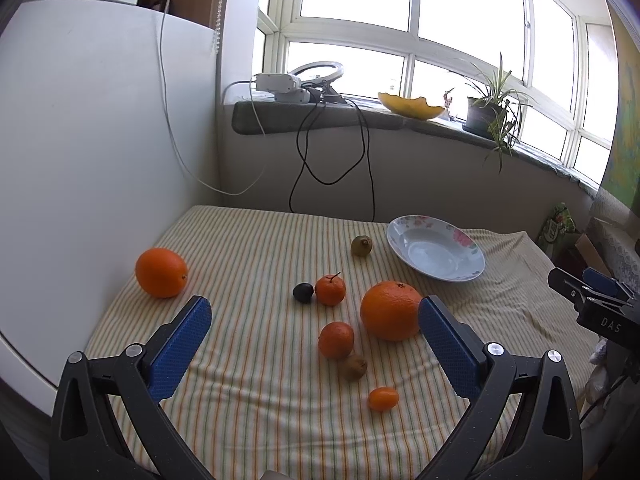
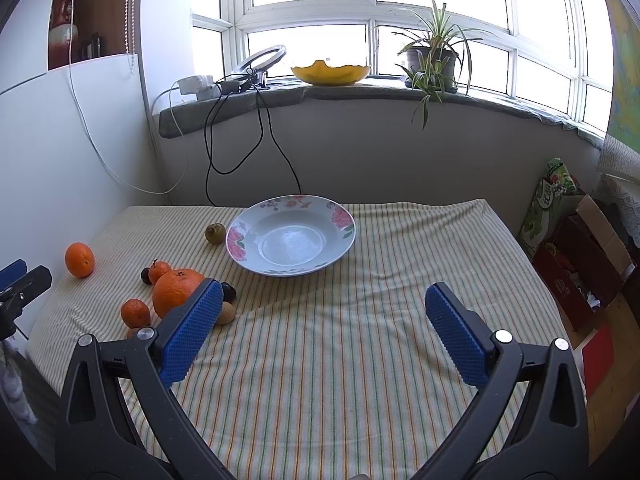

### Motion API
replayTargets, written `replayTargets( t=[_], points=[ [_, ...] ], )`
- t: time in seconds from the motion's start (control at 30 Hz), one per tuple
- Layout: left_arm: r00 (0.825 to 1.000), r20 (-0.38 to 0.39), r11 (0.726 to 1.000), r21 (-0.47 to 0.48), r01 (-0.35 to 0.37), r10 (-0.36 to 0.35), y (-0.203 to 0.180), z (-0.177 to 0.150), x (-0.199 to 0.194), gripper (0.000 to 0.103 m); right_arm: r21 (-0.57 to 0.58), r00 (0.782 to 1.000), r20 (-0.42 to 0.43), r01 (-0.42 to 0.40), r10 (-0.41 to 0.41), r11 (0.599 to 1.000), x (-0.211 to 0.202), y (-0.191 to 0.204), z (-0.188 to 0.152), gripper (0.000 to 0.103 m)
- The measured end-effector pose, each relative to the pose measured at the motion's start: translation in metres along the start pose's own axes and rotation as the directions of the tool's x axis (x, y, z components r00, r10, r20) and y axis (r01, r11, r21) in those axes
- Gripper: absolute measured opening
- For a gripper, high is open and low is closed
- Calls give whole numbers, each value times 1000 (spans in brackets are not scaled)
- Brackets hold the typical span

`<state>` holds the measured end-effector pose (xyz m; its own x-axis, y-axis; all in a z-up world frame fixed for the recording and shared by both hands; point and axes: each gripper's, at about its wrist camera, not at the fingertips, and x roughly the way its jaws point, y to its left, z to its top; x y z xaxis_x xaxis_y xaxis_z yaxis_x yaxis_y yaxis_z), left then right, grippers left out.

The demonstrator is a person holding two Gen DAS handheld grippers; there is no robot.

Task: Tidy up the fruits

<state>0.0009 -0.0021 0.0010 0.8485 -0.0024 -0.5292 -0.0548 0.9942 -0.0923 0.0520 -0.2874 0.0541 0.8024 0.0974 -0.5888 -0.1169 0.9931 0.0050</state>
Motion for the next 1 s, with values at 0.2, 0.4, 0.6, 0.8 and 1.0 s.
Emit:
replayTargets(
  t=[0.2, 0.4, 0.6, 0.8, 1.0],
  points=[
    [1000, 1, 1000, 0, 2, -2, 0, 0, 0, 102, 0, 1000, -2, 0, 0, 1000, 0, 0, -1, 103],
    [1000, 1, 1000, -1, 2, -2, -1, -1, 0, 102, 0, 1000, -6, -2, 2, 1000, 1, 1, -1, 103],
    [1000, -5, 1000, 2, 2, -2, -1, -2, 2, 102, 0, 1000, -6, -3, 3, 1000, 2, 1, -1, 103],
    [1000, -2, 1000, 6, 5, -5, -2, 0, 2, 102, 1, 1000, -7, -4, 4, 1000, 2, 1, -2, 103],
    [1000, -2, 1000, 6, 5, -5, -3, 0, 2, 102, 1, 1000, -7, -3, 3, 1000, 2, 1, -1, 103]
  ],
)
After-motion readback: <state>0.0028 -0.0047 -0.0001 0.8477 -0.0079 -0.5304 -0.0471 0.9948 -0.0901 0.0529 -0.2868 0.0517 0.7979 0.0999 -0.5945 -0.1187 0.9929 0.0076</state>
